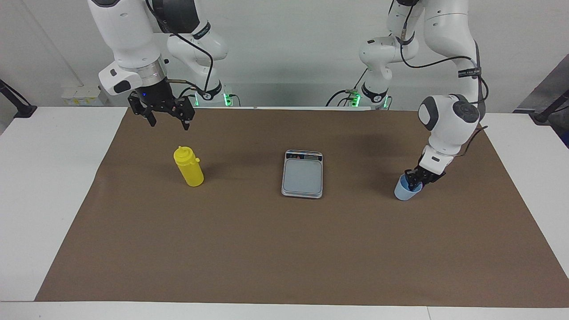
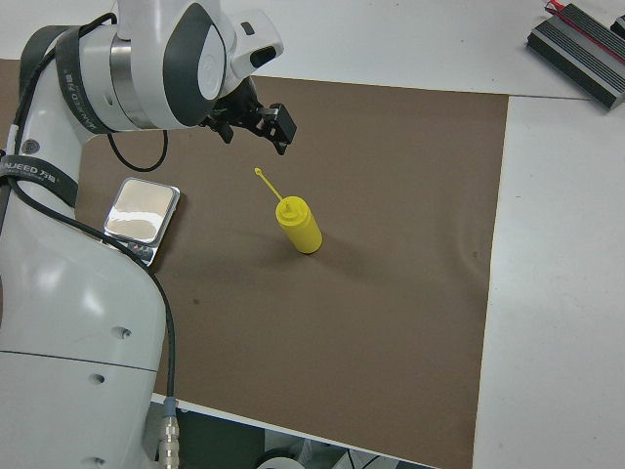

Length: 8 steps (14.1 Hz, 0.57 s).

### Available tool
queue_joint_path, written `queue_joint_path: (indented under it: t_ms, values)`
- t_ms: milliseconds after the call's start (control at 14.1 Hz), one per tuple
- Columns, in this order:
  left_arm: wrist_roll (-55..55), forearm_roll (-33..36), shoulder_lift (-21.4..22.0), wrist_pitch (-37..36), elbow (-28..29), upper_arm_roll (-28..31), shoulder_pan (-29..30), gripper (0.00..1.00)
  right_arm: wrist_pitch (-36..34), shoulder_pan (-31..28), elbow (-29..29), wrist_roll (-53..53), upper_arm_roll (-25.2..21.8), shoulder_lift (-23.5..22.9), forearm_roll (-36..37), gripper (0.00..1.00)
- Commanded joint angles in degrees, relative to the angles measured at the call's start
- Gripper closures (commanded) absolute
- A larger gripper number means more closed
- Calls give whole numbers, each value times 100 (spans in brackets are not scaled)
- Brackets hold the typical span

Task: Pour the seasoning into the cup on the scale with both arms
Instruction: 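Reach the left gripper to the blue cup and grasp it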

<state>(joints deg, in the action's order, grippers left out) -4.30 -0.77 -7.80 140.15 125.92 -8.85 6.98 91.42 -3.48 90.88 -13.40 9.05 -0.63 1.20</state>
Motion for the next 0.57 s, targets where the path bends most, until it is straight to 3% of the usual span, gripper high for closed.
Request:
queue_joint_path:
  t_ms: [0,213,497]
  values:
    - [61,-64,-20,-144,-225,15,-39,100,-1,-92,132,101,35,116,-23,0]
    - [9,-64,42,-1354,-1040,-20,-143,100,-1,-92,132,101,35,115,-23,0]
    - [-481,-64,16,-2842,-2184,-29,-784,100,-1,-92,132,101,35,116,-23,0]
